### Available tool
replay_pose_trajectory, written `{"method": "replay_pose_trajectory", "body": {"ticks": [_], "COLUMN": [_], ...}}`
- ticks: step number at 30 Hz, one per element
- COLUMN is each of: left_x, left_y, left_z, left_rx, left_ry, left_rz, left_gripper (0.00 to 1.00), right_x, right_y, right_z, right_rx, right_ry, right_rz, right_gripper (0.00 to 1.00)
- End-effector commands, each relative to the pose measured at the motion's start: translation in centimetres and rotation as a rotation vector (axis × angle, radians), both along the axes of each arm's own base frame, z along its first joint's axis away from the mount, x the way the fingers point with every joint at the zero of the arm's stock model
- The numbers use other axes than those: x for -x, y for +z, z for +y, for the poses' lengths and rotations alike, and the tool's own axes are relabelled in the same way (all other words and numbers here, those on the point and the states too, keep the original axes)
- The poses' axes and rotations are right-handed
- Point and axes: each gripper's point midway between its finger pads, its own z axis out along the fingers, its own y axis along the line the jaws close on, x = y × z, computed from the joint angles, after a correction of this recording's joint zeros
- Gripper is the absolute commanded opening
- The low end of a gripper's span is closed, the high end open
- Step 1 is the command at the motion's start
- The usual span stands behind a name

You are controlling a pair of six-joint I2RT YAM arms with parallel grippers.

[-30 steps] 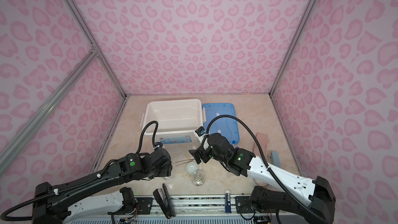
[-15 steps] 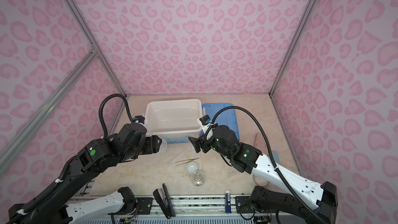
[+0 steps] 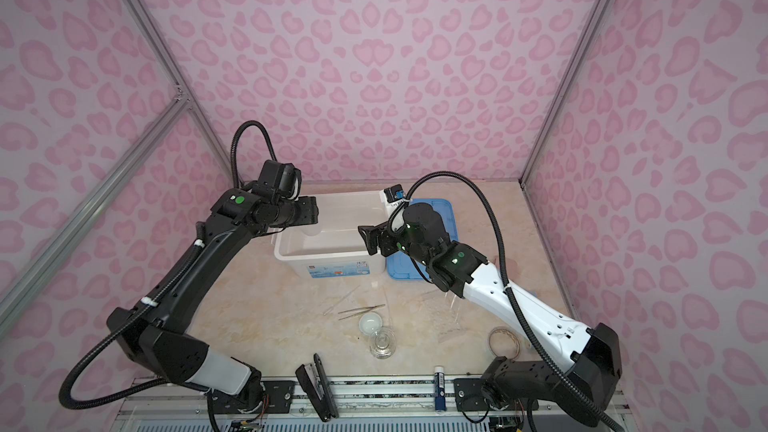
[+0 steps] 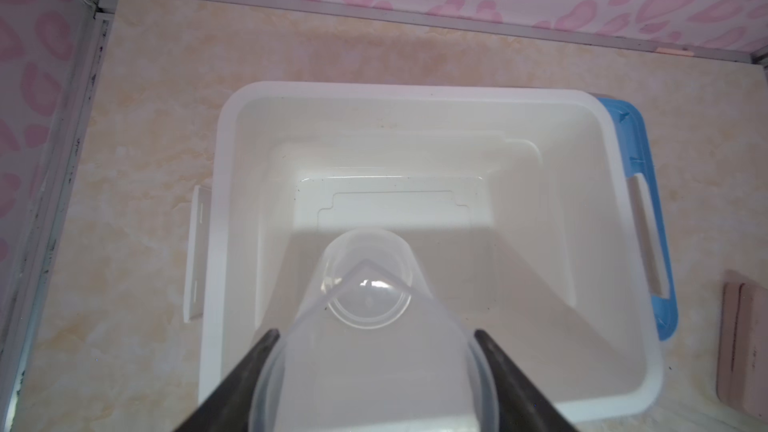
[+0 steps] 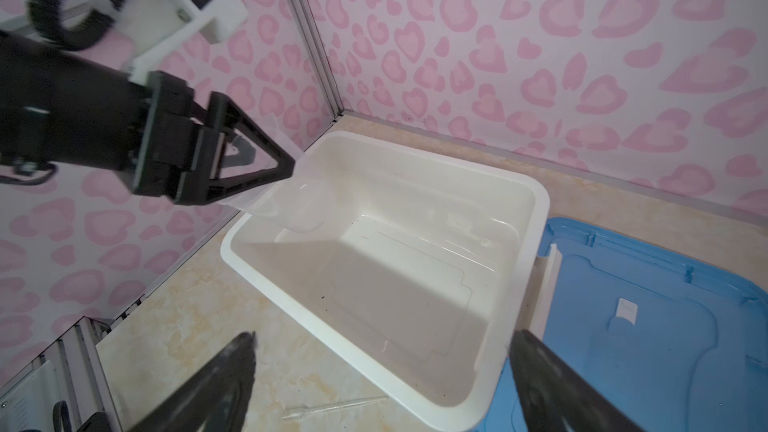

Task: Organize the chemistry lab equipment
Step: 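Lift the beaker over the bin with the left gripper while the right moves beside it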

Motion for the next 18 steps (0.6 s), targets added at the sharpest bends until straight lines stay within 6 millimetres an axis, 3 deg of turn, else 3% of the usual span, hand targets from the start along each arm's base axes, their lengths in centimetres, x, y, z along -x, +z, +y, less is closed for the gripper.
{"method": "replay_pose_trajectory", "body": {"ticks": [1,7,13,18], "left_x": [-2.7,-4.8,-5.7,-6.1], "left_y": [-2.0,-7.4,-10.6,-11.9], "left_z": [-0.7,-0.6,-0.4,-0.5], "left_rx": [0.021,-0.019,-0.064,-0.07], "left_ry": [-0.03,-0.021,-0.02,-0.021], "left_rz": [0.004,0.093,0.123,0.117], "left_gripper": [0.74,0.73,0.73,0.73], "right_x": [-0.5,-1.6,-1.7,-1.6], "right_y": [-0.2,-2.4,-3.4,-3.7], "right_z": [0.9,1.5,1.5,0.9], "right_rx": [-0.008,-0.004,-0.008,-0.01], "right_ry": [0.03,0.047,0.047,0.037], "right_rz": [-0.017,0.023,0.032,0.031], "right_gripper": [0.96,0.94,0.94,0.94]}}
